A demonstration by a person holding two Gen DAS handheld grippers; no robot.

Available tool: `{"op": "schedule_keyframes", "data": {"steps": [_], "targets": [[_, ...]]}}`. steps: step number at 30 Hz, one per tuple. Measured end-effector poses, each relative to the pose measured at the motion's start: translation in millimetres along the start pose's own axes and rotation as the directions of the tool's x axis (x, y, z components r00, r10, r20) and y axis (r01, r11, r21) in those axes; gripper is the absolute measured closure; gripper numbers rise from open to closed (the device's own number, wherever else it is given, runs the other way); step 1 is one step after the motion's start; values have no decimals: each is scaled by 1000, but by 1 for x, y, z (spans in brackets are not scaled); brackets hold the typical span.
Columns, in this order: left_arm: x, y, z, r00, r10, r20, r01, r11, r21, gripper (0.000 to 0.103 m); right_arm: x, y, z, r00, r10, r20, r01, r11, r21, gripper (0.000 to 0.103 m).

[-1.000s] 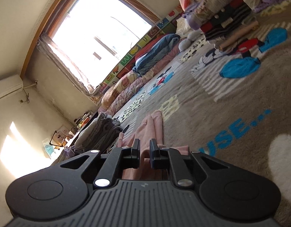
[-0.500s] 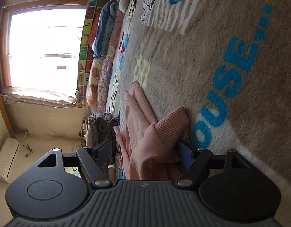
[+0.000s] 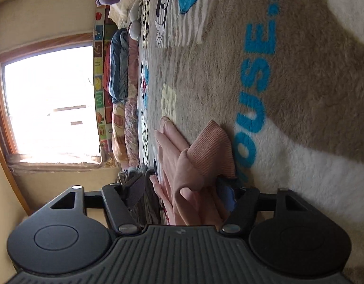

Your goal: Fold clothes

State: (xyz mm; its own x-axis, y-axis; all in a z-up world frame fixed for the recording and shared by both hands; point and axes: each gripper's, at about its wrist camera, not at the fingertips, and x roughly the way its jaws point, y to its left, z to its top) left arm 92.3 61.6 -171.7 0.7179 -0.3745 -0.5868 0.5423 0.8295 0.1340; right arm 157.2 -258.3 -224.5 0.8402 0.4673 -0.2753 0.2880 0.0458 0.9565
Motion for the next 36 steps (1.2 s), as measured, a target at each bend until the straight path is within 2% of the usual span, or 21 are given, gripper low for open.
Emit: {"op": "schedule_keyframes", "data": {"steps": [1,2,4,6,8,10,11,12,13,14,15,18,20,23,25,27,28,29,33,36], "targets": [[0,1,0,1000,-2,1,2,1000,-3,87,2,-1,1,1000,5,30,-5,1000,-11,57],[0,1,-1,1000,-5,2,5,1000,-7,87,3,0,2,999,14,45,-12,999,-42,76],[-1,2,-2,1000,-9,3,9,1000,-13,87,5,2,4,997,33,75,-26,994,-102,85],[-1,3,-2,1000,-12,4,12,1000,-16,87,1,18,2,994,69,83,-49,974,-223,89],[-1,3,-3,1000,-14,4,14,1000,-17,86,-10,43,-2,991,93,91,-50,918,-394,89],[0,4,-2,1000,-15,2,15,1000,-12,87,-22,48,0,992,56,117,9,870,-493,89],[0,4,-2,1000,-16,1,16,1000,-11,86,-23,44,4,990,10,137,61,863,-502,85],[1,4,-1,1000,-16,1,16,1000,-13,86,-22,34,11,991,-13,130,72,885,-459,83],[1,4,-1,1000,-16,1,16,1000,-13,86,-21,24,18,992,-37,121,84,906,-415,74],[1,4,-1,1000,-15,1,15,1000,-13,86,-20,8,20,990,-61,127,102,931,-351,58],[1,4,-1,1000,-15,1,15,1000,-13,86,-22,1,21,988,-71,140,114,940,-323,57],[2,4,-1,1000,-16,0,16,1000,-15,86,-30,-12,17,991,-40,128,71,965,-251,57],[2,4,-1,1000,-15,-1,15,1000,-15,86,-24,-12,15,996,-31,85,49,973,-227,52],[3,3,-1,1000,-13,-3,13,1000,-16,86,-8,-10,13,998,-8,64,19,984,-175,42],[3,4,-1,1000,-14,-3,14,1000,-20,86,0,-8,14,996,-6,86,22,982,-188,45],[3,5,-1,1000,-17,-2,17,1000,-26,86,5,-8,16,993,25,116,-2,980,-199,60],[3,5,-2,1000,-18,-2,18,999,-29,86,6,-12,19,991,43,129,-19,984,-179,78],[3,5,-2,1000,-20,-1,20,999,-30,86,4,-14,22,988,58,145,-32,984,-176,86],[3,6,-3,1000,-26,1,26,999,-37,86,-11,-14,28,976,111,190,-64,969,-237,91],[3,6,-3,1000,-28,1,28,999,-39,86,-19,-23,41,966,127,225,-81,975,-206,91]]}}
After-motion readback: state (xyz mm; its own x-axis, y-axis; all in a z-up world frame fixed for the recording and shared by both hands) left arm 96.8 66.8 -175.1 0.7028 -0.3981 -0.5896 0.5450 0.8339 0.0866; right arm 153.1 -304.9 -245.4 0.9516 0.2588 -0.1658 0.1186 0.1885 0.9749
